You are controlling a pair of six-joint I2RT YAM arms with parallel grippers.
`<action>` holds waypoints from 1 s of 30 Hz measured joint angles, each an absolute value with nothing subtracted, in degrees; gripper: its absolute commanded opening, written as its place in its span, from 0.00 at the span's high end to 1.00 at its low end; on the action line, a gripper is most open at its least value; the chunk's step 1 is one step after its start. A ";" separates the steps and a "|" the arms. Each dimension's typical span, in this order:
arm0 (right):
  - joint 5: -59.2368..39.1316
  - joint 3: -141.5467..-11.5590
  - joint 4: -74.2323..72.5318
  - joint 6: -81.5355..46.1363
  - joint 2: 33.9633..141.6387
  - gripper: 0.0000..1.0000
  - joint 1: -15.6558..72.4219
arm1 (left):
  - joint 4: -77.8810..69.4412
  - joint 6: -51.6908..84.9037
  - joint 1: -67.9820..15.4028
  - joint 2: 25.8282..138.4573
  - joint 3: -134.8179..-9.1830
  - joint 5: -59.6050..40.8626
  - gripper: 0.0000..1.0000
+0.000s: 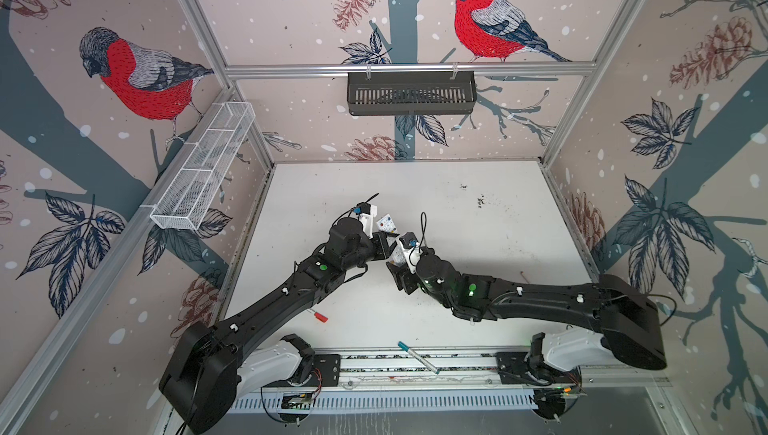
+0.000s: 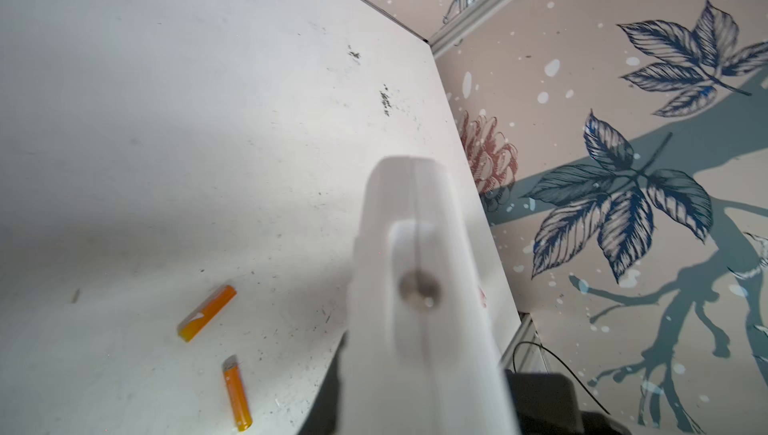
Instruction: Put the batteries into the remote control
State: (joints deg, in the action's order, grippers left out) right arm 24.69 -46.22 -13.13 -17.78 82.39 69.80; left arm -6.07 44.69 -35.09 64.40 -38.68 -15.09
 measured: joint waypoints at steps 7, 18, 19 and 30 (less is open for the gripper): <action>42.54 -55.46 -5.13 -21.19 93.62 0.30 75.07 | -2.07 49.54 -35.09 61.17 -38.22 -7.33 1.00; 59.86 -66.76 4.34 -35.24 104.75 0.59 78.35 | 1.10 51.05 -34.98 58.87 -38.37 -2.94 1.00; 60.01 -66.81 4.40 -35.48 104.77 0.61 78.54 | 1.08 51.00 -34.98 58.61 -38.24 -3.03 1.00; 61.80 -63.24 1.96 -30.26 102.65 0.76 79.40 | -0.14 49.65 -34.94 59.16 -37.95 -5.89 0.48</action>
